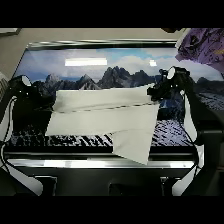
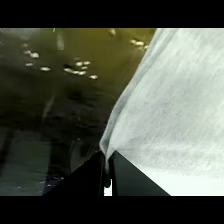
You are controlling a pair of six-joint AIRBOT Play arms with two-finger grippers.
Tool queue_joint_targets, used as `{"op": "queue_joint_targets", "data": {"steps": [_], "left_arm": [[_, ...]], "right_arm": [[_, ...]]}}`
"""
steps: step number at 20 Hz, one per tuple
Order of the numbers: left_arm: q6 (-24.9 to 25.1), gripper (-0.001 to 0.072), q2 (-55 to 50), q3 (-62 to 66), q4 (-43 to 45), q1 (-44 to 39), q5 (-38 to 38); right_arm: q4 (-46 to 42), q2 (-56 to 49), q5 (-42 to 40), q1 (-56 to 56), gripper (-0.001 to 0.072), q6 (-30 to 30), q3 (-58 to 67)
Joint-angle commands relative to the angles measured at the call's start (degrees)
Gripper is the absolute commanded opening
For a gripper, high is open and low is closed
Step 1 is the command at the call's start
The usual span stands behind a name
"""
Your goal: Fold the clothes and pants, and hang the long-sleeved shirts on hangers.
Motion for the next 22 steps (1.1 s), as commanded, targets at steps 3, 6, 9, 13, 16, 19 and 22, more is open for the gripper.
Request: {"op": "queue_joint_targets", "data": {"steps": [3,6,9,13,16,19,22], "left_arm": [[-3.3,0.0674,-1.2,1.1,-0.9,-0.1,-1.4],[-4.1,0.0695,0.3,7.5,0.8,1.1,-4.0],[-5.1,0.0687,5.8,11.1,7.8,3.2,-5.7],[-5.2,0.0686,15.1,9.1,6.9,8.4,-6.3],[-5.2,0.0686,21.7,2.4,2.9,12.3,-6.3],[-5.2,0.0685,28.5,-6.5,1.6,15.0,-5.3],[-5.2,0.0685,32.3,-11.0,1.6,16.0,-5.0]], "right_arm": [[2.8,-0.3,1.9,0.0,0.0422,1.2,0.0],[4.9,3.6,4.2,-0.9,0.0507,0.2,2.8],[4.9,10.8,9.5,-6.1,0.0596,-4.2,4.2],[22.4,20.1,16.0,-20.4,0.0594,-9.8,-9.5],[29.2,29.7,13.0,-25.1,0.0590,-14.9,-34.1],[32.2,37.9,7.6,-24.6,0.0543,-18.2,-56.4],[34.2,43.1,1.6,-24.5,0.0533,-21.2,-70.8]]}}
